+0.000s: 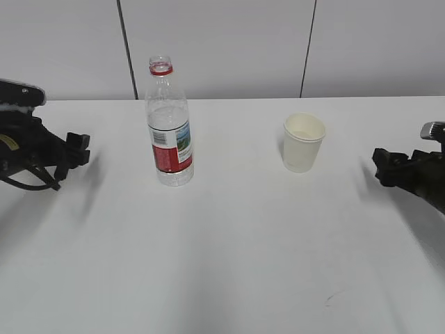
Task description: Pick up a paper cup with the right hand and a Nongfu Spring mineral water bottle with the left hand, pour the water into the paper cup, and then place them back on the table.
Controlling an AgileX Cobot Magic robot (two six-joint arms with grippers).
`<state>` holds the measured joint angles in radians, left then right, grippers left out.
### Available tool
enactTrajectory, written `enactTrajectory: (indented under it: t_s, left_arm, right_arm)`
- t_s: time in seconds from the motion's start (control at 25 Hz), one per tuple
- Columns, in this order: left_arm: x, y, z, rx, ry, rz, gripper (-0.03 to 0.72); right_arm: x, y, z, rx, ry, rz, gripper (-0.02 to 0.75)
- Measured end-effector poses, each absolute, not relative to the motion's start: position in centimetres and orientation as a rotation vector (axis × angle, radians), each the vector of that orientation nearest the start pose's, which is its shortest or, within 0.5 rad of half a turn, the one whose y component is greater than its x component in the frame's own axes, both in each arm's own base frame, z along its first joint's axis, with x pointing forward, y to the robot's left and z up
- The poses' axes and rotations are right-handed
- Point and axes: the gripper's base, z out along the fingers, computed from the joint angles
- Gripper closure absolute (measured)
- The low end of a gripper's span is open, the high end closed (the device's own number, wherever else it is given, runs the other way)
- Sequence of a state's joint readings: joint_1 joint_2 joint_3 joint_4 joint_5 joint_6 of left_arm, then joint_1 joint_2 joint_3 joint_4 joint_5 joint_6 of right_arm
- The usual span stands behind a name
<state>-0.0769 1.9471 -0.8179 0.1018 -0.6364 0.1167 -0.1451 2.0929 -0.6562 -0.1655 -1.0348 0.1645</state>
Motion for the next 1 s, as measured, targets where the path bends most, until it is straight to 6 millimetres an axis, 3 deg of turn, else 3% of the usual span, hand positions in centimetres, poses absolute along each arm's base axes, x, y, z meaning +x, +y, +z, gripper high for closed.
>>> enactTrajectory:
  t_s: [0.2, 0.64, 1.0]
  left_arm:
    - [37.8, -2.8, 16.2, 0.316, 2.052, 0.099, 0.127]
    - [40.0, -2.9, 24.3, 0.376, 2.382, 0.091, 0.155]
    - [39.3, -1.5, 29.1, 0.316, 2.64, 0.237, 0.159]
  right_arm:
    - [33.2, -3.7, 11.1, 0.11, 1.952, 0.059, 0.152]
    - [32.6, -4.8, 16.6, 0.154, 2.402, -0.085, 0.151]
    - [33.4, -5.3, 20.8, 0.174, 2.705, -0.11, 0.151]
